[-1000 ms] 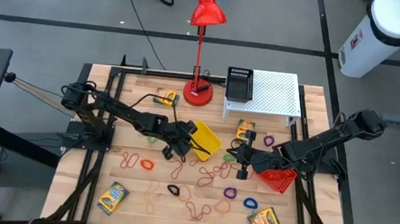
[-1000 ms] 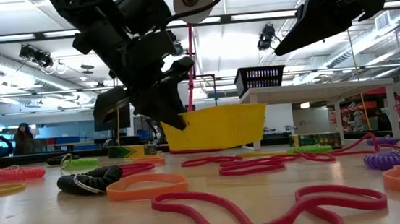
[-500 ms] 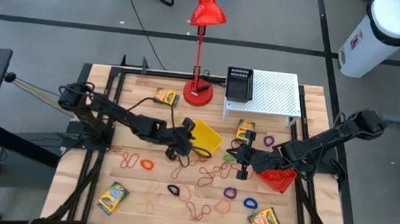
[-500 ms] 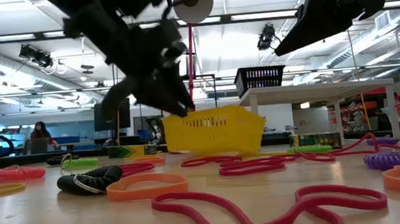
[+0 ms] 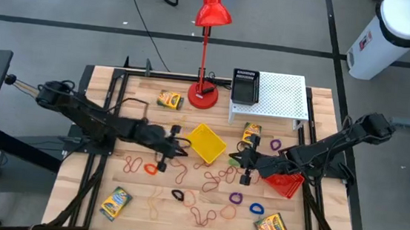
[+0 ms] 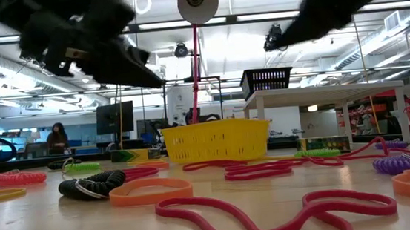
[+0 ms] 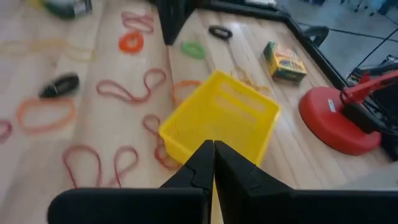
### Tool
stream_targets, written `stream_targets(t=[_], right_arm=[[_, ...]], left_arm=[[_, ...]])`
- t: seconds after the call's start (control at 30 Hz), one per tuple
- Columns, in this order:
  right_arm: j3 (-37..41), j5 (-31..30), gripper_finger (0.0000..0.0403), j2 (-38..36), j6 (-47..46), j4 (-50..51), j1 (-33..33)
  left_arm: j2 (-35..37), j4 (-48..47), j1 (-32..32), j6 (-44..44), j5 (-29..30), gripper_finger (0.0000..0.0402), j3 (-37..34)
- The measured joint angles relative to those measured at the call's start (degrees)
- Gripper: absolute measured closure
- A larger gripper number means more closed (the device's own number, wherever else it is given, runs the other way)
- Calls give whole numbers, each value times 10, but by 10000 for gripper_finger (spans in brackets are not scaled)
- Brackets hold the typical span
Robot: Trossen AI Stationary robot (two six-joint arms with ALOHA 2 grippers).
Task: Pick & Place Office Desk Supplies
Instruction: Put the yellow bin onto the shelf
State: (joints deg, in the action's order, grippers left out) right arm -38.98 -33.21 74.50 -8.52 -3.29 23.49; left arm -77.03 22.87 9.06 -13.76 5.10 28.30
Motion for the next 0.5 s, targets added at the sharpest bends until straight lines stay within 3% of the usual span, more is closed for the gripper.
stream_targets(t=[0.13, 0.27, 0.33, 0.5], right_arm=[[0, 14, 382, 38, -47, -185, -18], [-1, 9, 382, 79, -77, -347, -42], [-22, 21, 385, 83, -51, -290, -59], [-163, -4, 398, 103, -48, 112, -103]], left_arm=[[18, 210, -1, 72, 60, 394, -102], [18, 274, -1, 142, 115, 393, -146], [18, 298, 0, 144, 117, 393, -165], [18, 432, -6, 127, 130, 396, -219]])
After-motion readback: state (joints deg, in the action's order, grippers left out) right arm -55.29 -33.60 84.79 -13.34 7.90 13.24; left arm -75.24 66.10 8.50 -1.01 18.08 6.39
